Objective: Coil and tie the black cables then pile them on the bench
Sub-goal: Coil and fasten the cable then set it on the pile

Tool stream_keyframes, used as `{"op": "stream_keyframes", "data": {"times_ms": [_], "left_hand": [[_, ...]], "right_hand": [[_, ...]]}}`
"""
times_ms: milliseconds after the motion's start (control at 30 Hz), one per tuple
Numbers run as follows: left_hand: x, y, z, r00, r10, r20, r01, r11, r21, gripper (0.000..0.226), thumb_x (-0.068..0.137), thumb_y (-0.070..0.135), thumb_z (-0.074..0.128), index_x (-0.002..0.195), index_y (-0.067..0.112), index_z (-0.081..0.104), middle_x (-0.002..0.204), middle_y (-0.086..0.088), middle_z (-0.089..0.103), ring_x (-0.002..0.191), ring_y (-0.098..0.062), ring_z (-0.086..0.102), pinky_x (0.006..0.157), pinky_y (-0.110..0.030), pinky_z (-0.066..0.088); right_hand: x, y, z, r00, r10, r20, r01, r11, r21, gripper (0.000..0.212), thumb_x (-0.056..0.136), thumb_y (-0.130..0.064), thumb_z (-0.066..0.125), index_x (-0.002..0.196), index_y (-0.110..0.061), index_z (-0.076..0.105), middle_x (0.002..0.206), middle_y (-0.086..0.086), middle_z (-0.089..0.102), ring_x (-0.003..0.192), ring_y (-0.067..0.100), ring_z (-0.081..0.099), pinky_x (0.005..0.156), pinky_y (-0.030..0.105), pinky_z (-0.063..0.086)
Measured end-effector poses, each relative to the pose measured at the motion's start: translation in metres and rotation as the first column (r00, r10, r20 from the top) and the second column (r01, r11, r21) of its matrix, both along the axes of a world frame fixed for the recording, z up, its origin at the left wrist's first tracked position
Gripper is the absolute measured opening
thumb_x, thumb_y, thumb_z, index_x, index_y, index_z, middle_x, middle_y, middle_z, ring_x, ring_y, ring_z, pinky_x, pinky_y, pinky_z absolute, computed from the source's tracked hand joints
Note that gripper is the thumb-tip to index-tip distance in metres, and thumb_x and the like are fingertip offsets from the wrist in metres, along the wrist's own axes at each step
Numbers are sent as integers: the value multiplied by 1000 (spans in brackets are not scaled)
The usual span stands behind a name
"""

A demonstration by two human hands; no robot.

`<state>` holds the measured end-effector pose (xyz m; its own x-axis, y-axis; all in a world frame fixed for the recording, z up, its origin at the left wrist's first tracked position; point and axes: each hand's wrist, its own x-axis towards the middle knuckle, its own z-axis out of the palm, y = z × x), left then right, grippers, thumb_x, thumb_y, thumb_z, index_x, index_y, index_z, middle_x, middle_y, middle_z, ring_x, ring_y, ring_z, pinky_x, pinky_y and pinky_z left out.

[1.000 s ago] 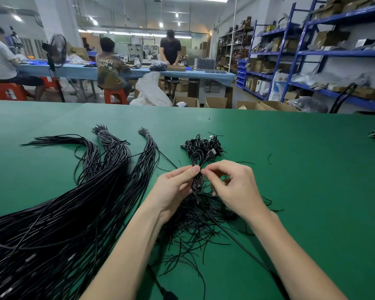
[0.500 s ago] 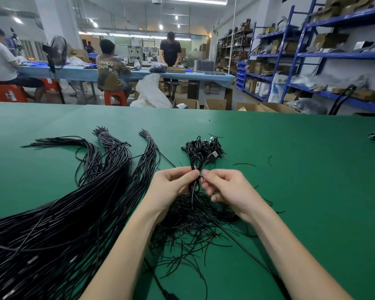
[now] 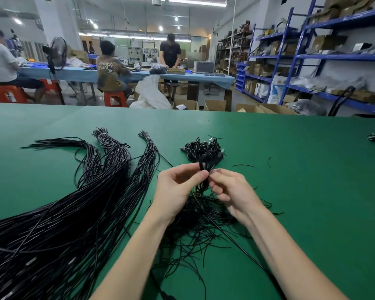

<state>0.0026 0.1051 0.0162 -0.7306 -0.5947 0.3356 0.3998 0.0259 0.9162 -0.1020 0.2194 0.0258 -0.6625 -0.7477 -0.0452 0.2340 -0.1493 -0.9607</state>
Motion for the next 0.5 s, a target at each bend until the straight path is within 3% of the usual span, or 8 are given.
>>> {"op": "stream_keyframes", "data": {"times_ms": [67, 100, 200, 267, 367, 433, 500], "left_hand": [[2, -1, 0, 1000, 22, 17, -19, 991, -136, 20, 83, 3, 79, 98, 16, 80, 95, -1, 79, 90, -12, 75, 79, -16, 54], [3, -1, 0, 999, 25, 34, -19, 989, -145, 19, 84, 4, 79, 100, 15, 80, 95, 0, 79, 90, -11, 75, 79, -16, 54], [2, -3, -3, 994, 50, 100, -48, 999, -26, 20, 83, 12, 80, 103, 14, 77, 93, -1, 79, 85, -8, 73, 76, -16, 52], [0, -4, -4, 986, 75, 151, -86, 994, 66, 22, 83, 19, 80, 104, 16, 74, 92, -6, 79, 83, -14, 69, 79, -24, 52], [-1, -6, -4, 985, -12, 175, 0, 998, 70, 15, 88, 19, 76, 103, 18, 76, 93, -13, 78, 86, -28, 73, 83, -35, 56], [1, -5, -4, 980, -77, 185, 73, 997, 29, 11, 91, 20, 74, 98, 26, 80, 94, -10, 78, 89, -24, 76, 79, -29, 59], [1, -3, -5, 973, -80, 216, 82, 997, -2, 11, 90, 24, 75, 96, 31, 80, 96, -6, 79, 92, -24, 75, 85, -34, 59]], "right_hand": [[-2, 0, 0, 975, 47, 217, -52, 998, 18, 16, 100, -1, 52, 90, -3, 63, 66, 2, 54, 45, 3, 41, 32, 12, 27], [-3, 1, 0, 980, 59, 190, -70, 996, 54, 15, 101, -4, 54, 89, -3, 64, 65, 1, 55, 45, 3, 42, 32, 12, 28], [-4, 2, 0, 989, 33, -146, -7, 985, 173, 15, 98, -19, 67, 88, -9, 74, 73, -1, 68, 55, 5, 56, 45, 14, 42], [-7, 3, 3, 965, -58, -256, 90, 989, 114, 10, 94, -26, 73, 97, -18, 78, 89, -4, 77, 66, 5, 65, 53, 17, 49], [-8, 5, 5, 948, -133, -289, 140, 990, 2, 6, 93, -28, 74, 95, -25, 79, 97, -3, 79, 72, 5, 68, 55, 19, 51], [-7, 4, 4, 953, -151, -263, 153, 988, -13, 6, 91, -27, 77, 87, -27, 81, 92, -4, 79, 70, 7, 67, 54, 19, 51], [-7, 5, 5, 957, -165, -239, 167, 986, -10, 6, 88, -29, 79, 83, -26, 81, 88, -4, 78, 67, 7, 66, 53, 19, 51]]}}
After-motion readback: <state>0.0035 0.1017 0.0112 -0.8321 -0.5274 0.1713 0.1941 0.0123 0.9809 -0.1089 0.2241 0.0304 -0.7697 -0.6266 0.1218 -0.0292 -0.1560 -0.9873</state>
